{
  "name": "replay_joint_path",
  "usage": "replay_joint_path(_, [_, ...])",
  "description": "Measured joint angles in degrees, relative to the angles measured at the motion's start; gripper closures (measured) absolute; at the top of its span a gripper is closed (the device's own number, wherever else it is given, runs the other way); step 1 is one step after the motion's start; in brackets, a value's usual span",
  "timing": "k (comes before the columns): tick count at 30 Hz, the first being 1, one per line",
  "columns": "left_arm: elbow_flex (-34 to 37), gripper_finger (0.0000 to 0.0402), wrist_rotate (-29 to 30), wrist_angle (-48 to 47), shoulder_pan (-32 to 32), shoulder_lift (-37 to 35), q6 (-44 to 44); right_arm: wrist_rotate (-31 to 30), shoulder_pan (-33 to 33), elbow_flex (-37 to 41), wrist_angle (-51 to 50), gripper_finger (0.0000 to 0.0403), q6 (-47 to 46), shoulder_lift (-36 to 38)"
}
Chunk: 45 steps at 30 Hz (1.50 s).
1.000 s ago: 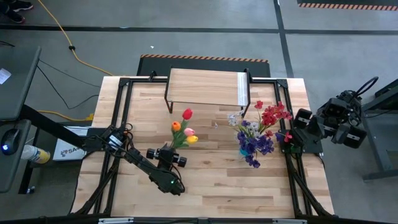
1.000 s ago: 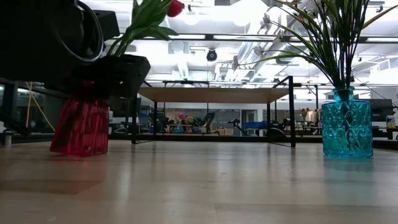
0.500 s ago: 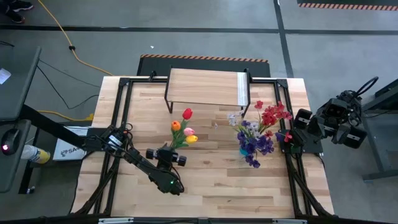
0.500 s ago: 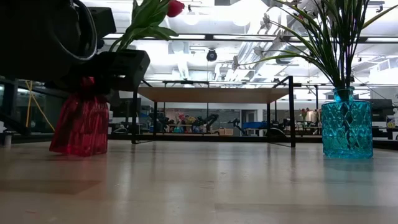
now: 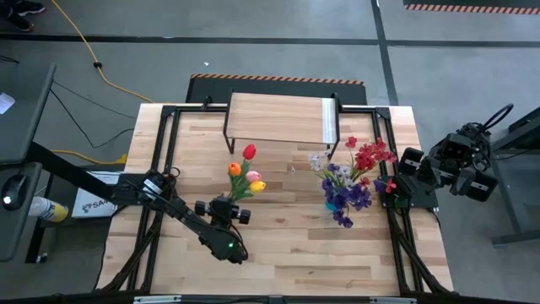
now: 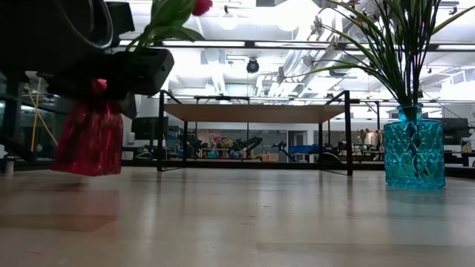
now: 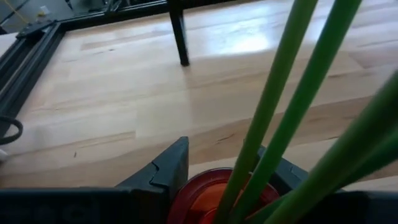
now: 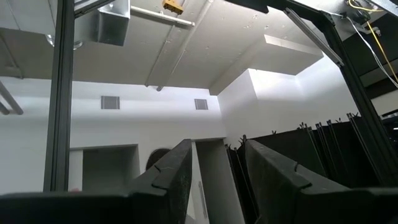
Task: Pick and place flowers into a vace then onto a shelf
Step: Put the red vase with flowers on the shelf
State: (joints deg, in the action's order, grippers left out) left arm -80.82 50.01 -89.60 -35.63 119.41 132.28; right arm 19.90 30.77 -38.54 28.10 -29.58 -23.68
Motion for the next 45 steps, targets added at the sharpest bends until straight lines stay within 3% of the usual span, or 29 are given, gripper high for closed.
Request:
replay_joint_path(14, [-0.06, 0.0228, 6.61, -0.36, 1.75, -6.34, 0.99, 0.0, 0.01, 0.0, 0.02, 0.026, 0.01, 0.0])
replay_joint_path(20, [-3.23, 0.0228, 10.13, -0.68, 6.47, -12.0, -5.94, -0.02, -0.01, 0.0, 0.02, 0.0261, -0.01, 0.02])
replay_joint_path(27, [-13.79, 0.0228, 12.99, -0.44, 16.17, -17.23, -23.76, -0.02, 0.01, 0.0, 0.56, 0.0261, -0.01, 0.02])
replay_joint_path(35, [-29.64, 0.0228, 13.07, 2.07, 30.6, -17.46, -46.38, 0.0, -0.01, 0.0, 1.75, 0.0261, -0.04, 0.02])
replay_joint_path(45, [-31.09, 0.0227, 7.15, 22.94, 45.71, -15.96, -72.5, 0.17, 0.01, 0.0, 1.77, 0.0261, -0.62, 0.02])
